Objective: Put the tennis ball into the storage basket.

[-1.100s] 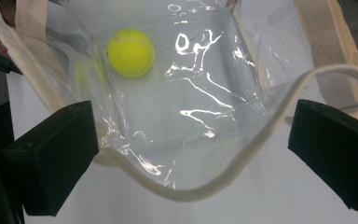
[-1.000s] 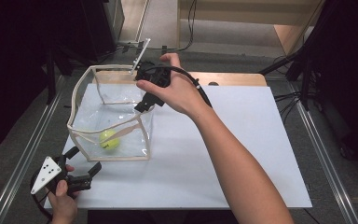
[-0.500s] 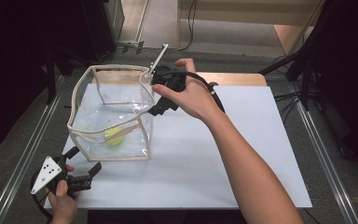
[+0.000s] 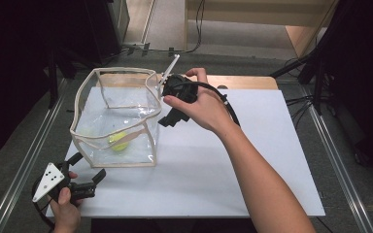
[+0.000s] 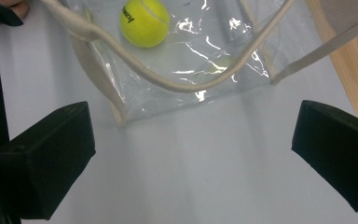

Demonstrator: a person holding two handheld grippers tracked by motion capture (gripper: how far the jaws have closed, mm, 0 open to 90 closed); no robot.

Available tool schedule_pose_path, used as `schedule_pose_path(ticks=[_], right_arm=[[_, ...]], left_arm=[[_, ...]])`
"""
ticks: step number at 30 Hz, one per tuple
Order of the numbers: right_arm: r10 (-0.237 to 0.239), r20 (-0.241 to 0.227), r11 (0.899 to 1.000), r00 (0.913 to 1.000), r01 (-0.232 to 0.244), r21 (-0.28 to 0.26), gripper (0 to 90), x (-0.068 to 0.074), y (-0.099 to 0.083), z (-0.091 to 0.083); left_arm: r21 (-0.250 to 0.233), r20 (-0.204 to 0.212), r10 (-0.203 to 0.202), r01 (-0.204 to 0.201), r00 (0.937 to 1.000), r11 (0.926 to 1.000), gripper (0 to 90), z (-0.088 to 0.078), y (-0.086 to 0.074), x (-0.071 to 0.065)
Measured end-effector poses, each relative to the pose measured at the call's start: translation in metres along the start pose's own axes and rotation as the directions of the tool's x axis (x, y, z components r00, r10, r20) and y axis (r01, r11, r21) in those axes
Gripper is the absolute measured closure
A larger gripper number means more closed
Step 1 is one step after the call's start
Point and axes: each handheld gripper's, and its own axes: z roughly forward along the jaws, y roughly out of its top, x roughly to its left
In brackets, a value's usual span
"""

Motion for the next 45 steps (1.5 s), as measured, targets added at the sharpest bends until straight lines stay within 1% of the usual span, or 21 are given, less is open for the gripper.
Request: schedule_pose_path(ticks=[5,6,8,9,14,15,20,27,28,33,34,35,36,37,40,41,42,43,45], right_arm=[[-0.008,0.006,1.0,1.0,0.008,-0.008,0.0,0.003,-0.006,0.002],[-0.002,0.007,1.0,1.0,0.002,-0.007,0.0,0.004,-0.007,0.002],[-0.011,0.007,1.0,0.9999,0.011,-0.009,0.0,0.005,-0.01,0.001],[-0.002,0.002,1.0,1.0,0.002,-0.016,0.0,0.006,-0.011,0.001],[-0.002,0.004,1.0,1.0,0.002,-0.02,0.0,0.007,-0.018,0.002],[0.007,0.004,1.0,1.0,-0.007,-0.018,0.0,0.007,-0.02,0.001],[0.002,0.006,1.0,1.0,-0.002,-0.028,0.0,0.007,-0.029,0.003],[0.029,0.008,0.999,0.9995,-0.029,-0.043,0.0,0.008,-0.044,0.006],[0.022,0.007,0.999,0.9997,-0.022,-0.046,0.0,0.007,-0.046,0.007],[0.037,0.008,0.998,0.9993,-0.036,-0.051,0.0,0.009,-0.056,0.008],[0.03,0.009,0.998,0.9995,-0.029,-0.056,0.0,0.008,-0.058,0.008],[0.036,0.007,0.998,0.9993,-0.036,-0.06,0.0,0.009,-0.06,0.009],[0.031,0.008,0.998,0.9995,-0.031,-0.062,0.0,0.008,-0.062,0.009],[0.045,0.009,0.997,0.999,-0.044,-0.057,0.0,0.009,-0.064,0.009],[0.043,0.005,0.997,0.9991,-0.043,-0.068,0.0,0.008,-0.07,0.011],[0.05,0.007,0.997,0.9987,-0.05,-0.061,0.0,0.009,-0.071,0.011],[0.042,0.003,0.997,0.9991,-0.042,-0.069,0.0,0.008,-0.073,0.012],[0.044,0.006,0.996,0.999,-0.044,-0.073,0.0,0.009,-0.075,0.013],[0.05,-0.002,0.997,0.9987,-0.05,-0.065,0.0,0.01,-0.079,0.014]], left_arm=[[0.001,0.001,0.0,0.0,1.0,1.0,0.0,0.0,0.0,0.0],[0.001,0.001,0.0,0.0,1.0,1.0,0.0,0.0,0.0,0.0],[0.004,0.0,0.002,-0.002,1.0,1.0,0.0,0.0,0.0,0.0],[0.005,0.0,0.003,-0.003,1.0,1.0,0.0,0.0,0.0,0.0],[0.006,-0.002,0.004,-0.004,1.0,1.0,0.0,0.0,0.0,0.0],[0.006,-0.001,0.004,-0.004,1.0,1.0,0.0,0.0,0.0,0.0],[0.006,-0.002,0.004,-0.004,1.0,1.0,0.0,0.0,0.0,0.0],[0.006,0.0,0.006,-0.006,1.0,1.0,0.0,0.0,0.0,-0.001],[0.006,-0.001,0.007,-0.007,1.0,1.0,0.0,0.0,0.0,-0.001],[0.008,-0.002,0.008,-0.008,1.0,0.9999,0.0,0.001,0.0,-0.001],[0.008,-0.002,0.008,-0.008,1.0,0.9999,0.0,0.001,0.0,-0.001],[0.009,-0.003,0.01,-0.009,1.0,0.9999,0.0,0.001,0.0,-0.001],[0.009,-0.003,0.009,-0.009,1.0,0.9999,0.0,0.001,0.0,-0.001],[0.009,-0.003,0.01,-0.01,0.9999,0.9999,0.0,0.001,0.0,-0.001],[0.009,-0.003,0.009,-0.009,1.0,0.9999,0.0,0.001,0.0,-0.001],[0.009,-0.003,0.009,-0.009,1.0,0.9999,0.0,0.001,0.0,-0.001],[0.009,-0.003,0.009,-0.009,1.0,0.9999,0.0,0.001,0.0,-0.001],[0.009,-0.002,0.009,-0.009,1.0,0.9999,0.0,0.001,0.0,-0.001],[0.009,-0.002,0.009,-0.009,1.0,0.9999,0.0,0.001,0.0,-0.001]])
